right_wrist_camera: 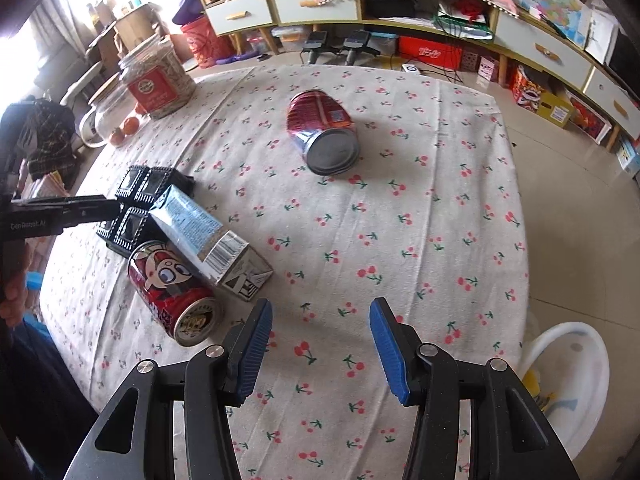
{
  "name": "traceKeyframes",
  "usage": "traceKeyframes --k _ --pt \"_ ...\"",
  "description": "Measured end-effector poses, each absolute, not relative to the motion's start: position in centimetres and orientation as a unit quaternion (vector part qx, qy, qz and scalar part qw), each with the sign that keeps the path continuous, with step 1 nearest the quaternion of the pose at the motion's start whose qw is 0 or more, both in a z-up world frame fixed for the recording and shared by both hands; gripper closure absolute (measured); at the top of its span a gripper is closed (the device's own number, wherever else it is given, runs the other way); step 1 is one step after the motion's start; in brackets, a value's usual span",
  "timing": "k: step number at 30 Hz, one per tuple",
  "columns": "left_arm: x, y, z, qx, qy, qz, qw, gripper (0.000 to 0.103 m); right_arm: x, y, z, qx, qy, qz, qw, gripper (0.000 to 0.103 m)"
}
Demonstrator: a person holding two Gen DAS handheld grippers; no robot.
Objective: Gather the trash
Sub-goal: 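Move both grippers back over the table toward the carton and red can, then grasp the blue milk carton with the right gripper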
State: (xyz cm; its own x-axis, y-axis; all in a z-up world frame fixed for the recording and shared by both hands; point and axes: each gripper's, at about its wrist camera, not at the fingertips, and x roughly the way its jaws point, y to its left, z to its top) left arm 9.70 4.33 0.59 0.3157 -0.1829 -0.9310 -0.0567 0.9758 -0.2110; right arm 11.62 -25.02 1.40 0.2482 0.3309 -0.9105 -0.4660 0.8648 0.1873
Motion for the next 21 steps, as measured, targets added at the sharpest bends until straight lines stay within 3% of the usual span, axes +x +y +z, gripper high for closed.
traceKeyframes --k 21 --pt "9.3 4.7 0.8 -0.11 0.583 -0.038 0.804 0.041 12.5 -15.2 -0.1 -0.127 0.526 0.349 0.765 0.051"
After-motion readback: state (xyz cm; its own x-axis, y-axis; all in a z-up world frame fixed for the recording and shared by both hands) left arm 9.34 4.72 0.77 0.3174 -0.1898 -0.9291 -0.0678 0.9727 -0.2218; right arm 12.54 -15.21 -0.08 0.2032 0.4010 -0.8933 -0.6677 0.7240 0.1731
